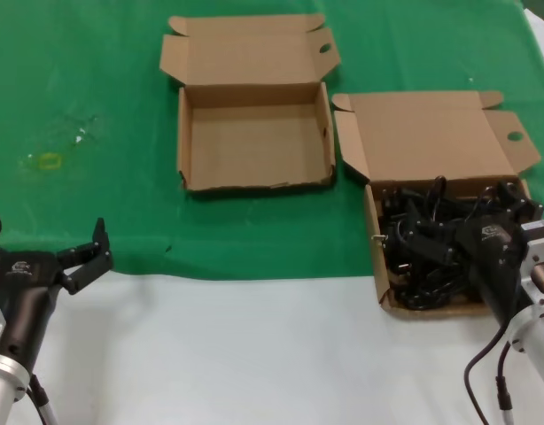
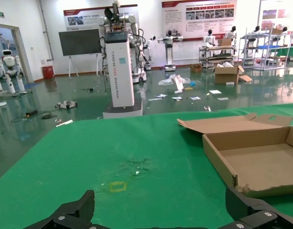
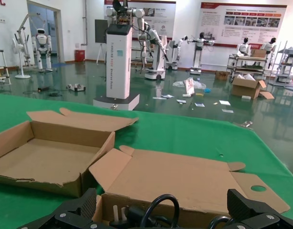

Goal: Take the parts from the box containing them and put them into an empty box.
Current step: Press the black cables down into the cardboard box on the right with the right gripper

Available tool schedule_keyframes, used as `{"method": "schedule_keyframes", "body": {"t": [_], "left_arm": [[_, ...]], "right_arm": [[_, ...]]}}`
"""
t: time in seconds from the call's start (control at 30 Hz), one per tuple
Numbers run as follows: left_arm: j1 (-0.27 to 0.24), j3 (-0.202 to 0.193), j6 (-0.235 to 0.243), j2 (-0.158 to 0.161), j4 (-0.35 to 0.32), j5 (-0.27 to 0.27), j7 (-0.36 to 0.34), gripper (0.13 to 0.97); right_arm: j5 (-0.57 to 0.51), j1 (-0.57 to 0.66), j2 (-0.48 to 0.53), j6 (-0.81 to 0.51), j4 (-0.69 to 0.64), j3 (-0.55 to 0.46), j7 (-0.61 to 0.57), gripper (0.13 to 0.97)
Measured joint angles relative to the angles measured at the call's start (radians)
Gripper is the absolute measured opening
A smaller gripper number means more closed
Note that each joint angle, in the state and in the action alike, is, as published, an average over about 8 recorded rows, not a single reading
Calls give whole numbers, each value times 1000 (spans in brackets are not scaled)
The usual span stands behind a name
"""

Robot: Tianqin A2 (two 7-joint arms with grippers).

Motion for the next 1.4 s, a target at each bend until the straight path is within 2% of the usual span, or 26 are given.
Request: {"method": "schedule_keyframes", "body": {"t": [0.47, 0.73, 0.77, 0.9, 1.03, 1.07, 1.23, 1.33, 1.4], "left_arm": [[0, 0, 0, 0, 0, 0, 0, 909], [0, 0, 0, 0, 0, 0, 0, 782], [0, 0, 0, 0, 0, 0, 0, 782], [0, 0, 0, 0, 0, 0, 0, 682], [0, 0, 0, 0, 0, 0, 0, 583], [0, 0, 0, 0, 0, 0, 0, 583], [0, 0, 0, 0, 0, 0, 0, 449], [0, 0, 0, 0, 0, 0, 0, 368], [0, 0, 0, 0, 0, 0, 0, 368]], "right_arm": [[6, 1, 10, 12, 7, -15, 5, 966], [15, 25, 67, 23, 20, -64, 14, 966], [20, 30, 84, 24, 24, -76, 17, 966], [51, 57, 179, 32, 45, -142, 39, 966], [77, 97, 309, 11, 71, -224, 87, 966], [77, 110, 346, -7, 78, -242, 105, 966], [52, 193, 522, -163, 96, -315, 188, 966], [38, 261, 603, -290, 83, -349, 198, 966], [29, 317, 646, -380, 63, -374, 185, 966]]}}
